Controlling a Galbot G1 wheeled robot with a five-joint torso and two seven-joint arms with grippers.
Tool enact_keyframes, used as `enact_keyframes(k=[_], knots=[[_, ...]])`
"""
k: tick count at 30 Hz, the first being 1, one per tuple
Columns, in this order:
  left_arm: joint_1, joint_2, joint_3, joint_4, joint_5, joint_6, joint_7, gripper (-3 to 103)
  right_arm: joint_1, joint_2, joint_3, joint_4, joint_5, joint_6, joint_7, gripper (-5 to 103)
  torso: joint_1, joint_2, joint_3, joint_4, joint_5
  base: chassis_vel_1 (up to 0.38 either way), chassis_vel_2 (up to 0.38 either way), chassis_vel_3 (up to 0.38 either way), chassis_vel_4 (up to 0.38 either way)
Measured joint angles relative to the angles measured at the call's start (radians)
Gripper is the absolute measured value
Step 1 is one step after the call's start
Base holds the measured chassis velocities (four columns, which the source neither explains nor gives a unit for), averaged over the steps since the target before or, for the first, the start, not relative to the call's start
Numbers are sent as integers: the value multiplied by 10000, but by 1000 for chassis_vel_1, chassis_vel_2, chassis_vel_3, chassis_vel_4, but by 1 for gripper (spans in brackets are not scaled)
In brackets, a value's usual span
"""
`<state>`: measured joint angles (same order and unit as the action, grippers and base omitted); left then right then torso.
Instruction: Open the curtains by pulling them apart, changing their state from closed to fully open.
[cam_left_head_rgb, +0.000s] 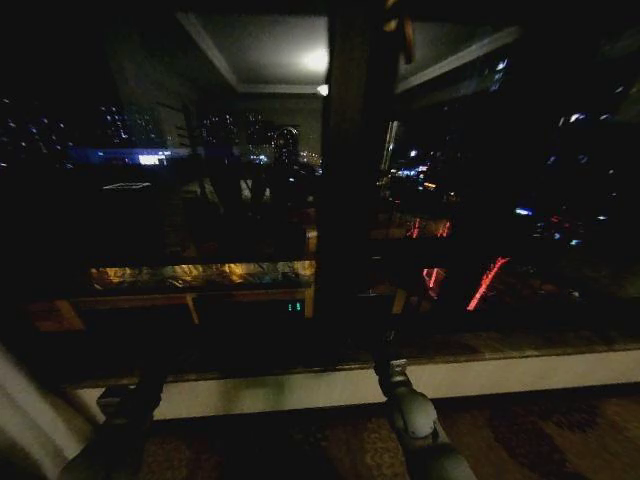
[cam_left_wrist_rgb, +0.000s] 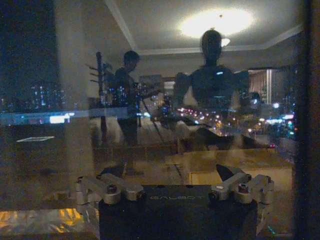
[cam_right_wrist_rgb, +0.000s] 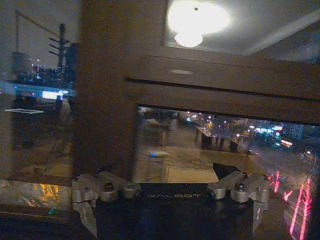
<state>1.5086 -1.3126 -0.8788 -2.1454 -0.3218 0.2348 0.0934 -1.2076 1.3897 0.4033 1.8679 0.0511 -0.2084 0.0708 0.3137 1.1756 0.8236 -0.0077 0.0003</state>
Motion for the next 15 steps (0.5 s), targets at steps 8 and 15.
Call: enact_keyframes(k=[8,15], knots=[[-74,-48,-2,83,-3,-87,54,100,-114,80,66,97,-55,-11,1,100,0,0,0,0,-1,-329,-372,340,365],[-247,-1,-4,199,-54,-93,62,100,-51,127,73,151,-66,-38,19,100,2,-1,0,0,-1,-291,-421,281,418]])
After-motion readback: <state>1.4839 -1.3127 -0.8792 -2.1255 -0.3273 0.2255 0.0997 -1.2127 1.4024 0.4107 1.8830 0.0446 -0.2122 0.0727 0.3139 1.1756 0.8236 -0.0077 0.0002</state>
